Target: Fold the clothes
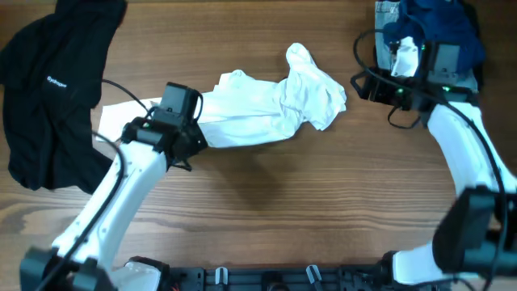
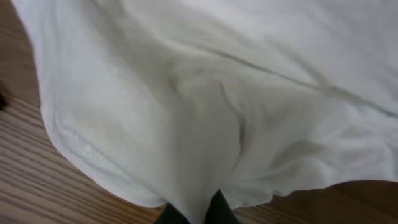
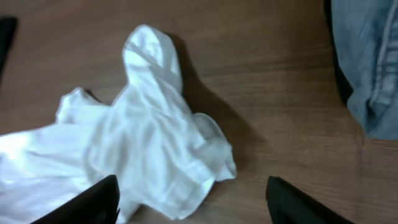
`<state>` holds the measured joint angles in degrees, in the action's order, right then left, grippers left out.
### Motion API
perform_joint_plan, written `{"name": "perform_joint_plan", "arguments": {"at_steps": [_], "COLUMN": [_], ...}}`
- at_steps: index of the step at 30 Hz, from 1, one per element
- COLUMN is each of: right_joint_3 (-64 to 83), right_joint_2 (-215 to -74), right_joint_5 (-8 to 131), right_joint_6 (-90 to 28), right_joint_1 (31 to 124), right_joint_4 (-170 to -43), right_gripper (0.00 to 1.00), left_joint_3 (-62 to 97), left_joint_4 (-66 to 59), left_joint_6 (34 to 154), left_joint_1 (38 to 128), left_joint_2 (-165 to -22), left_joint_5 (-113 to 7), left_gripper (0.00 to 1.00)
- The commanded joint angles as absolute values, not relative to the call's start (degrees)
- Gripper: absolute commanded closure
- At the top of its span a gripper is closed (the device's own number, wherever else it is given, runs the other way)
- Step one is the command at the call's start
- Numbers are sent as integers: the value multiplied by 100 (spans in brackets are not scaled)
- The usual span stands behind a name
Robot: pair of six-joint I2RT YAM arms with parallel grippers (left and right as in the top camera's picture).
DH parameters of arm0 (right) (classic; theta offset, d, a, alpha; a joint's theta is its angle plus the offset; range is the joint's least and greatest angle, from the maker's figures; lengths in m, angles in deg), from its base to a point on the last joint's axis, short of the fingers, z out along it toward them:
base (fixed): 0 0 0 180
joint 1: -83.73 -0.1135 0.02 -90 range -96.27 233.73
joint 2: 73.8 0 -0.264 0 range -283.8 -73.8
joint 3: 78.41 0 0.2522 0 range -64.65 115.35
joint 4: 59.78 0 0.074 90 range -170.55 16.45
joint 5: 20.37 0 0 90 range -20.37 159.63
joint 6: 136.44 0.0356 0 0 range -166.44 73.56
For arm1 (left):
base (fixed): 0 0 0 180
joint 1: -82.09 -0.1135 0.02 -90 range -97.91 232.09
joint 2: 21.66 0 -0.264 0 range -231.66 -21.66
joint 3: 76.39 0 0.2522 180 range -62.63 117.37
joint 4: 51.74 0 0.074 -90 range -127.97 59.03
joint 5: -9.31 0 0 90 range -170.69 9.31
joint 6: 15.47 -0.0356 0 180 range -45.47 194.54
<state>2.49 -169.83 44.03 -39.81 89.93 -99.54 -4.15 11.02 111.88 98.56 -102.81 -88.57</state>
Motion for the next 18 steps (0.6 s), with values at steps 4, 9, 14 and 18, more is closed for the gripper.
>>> {"name": "perform_joint_plan", "arguments": {"at_steps": [4,9,14,18], "right_joint_3": [327,327,327,332], "right_joint_2": [-18183,-18583,-18598,-18546], "right_joint_5": [3909,3745,4018,4027], "right_joint_6": [-4844,-4977,-4903,-4608], "right_joint_1": [8724,8394,8381,8381], "right_joint_4": [-9312,-8967,-8951,-8857], "right_gripper": [22,19,71,96], "left_joint_3": [-334,-337,-337,-337], "left_joint_4": [1067,1003,1001,872], "left_joint_6": [11223,11223,11223,11221], "left_joint_1": [9189,9091,9091,9091], "left_joint_2": [-9485,-9489,-9489,-9491], "left_joint_5": [-9362,-9369,-9432,-9705], "left_gripper": [96,96,96,96]}}
